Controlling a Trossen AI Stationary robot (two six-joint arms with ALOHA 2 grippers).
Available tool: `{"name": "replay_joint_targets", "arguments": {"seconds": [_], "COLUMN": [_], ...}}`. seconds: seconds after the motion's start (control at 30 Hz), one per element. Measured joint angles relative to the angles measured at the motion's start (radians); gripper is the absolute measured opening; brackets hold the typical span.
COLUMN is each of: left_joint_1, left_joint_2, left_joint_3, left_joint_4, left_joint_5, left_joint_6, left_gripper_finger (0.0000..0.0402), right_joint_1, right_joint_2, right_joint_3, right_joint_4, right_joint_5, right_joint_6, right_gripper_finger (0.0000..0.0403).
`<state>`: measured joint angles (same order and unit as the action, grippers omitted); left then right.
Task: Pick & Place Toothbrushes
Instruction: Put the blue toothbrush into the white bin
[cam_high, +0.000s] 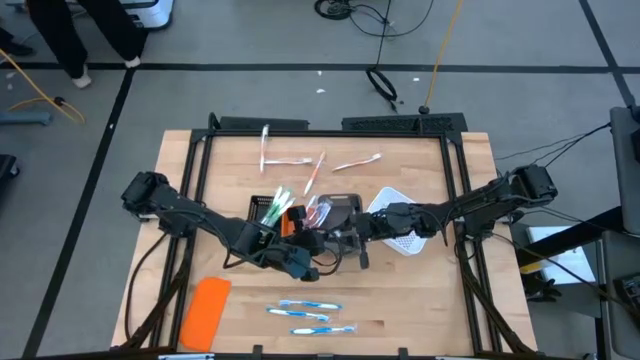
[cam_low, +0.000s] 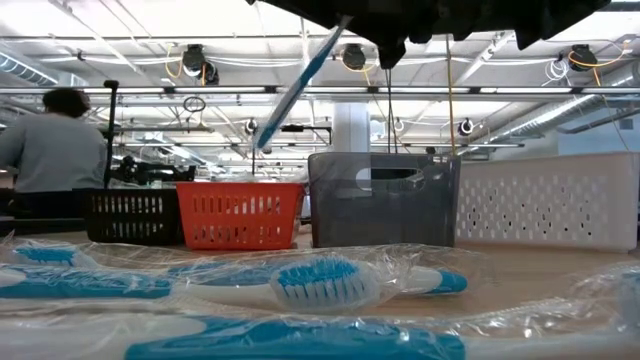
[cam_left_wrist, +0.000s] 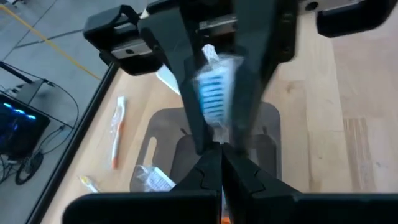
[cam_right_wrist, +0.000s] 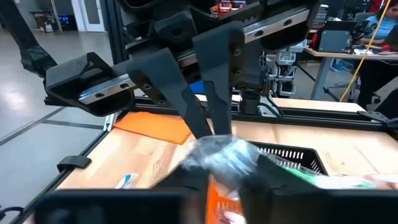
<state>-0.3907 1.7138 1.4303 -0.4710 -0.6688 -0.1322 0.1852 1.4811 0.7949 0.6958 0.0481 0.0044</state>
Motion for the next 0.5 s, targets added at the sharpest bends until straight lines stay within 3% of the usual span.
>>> {"name": "replay_joint_targets", "arguments": {"seconds": [0.1,0.3,0.5], "left_joint_1": [0.002,0.010,0.011], "left_joint_2": [0.000,0.000,0.000], "left_joint_3": [0.000,0.000,0.000], "left_joint_4": [-0.004,-0.012,-0.029], "left_joint_5": [-0.002,0.034,0.065], "left_joint_6": [0.000,-0.005,-0.012], "left_gripper_finger": [0.0000,0.0008,0.0044], "right_joint_1": [0.000,0.000,0.000], "right_joint_2": [0.000,0.001,-0.020], "right_joint_3": [-0.001,-0.001,-0.001], "right_joint_4": [0.002,-0.002,-0.048], "right_joint_5": [0.001,0.004,0.027], "right_joint_6": [-0.019,-0.020,-0.024], "right_gripper_finger": [0.0016,0.0013,0.0013]}}
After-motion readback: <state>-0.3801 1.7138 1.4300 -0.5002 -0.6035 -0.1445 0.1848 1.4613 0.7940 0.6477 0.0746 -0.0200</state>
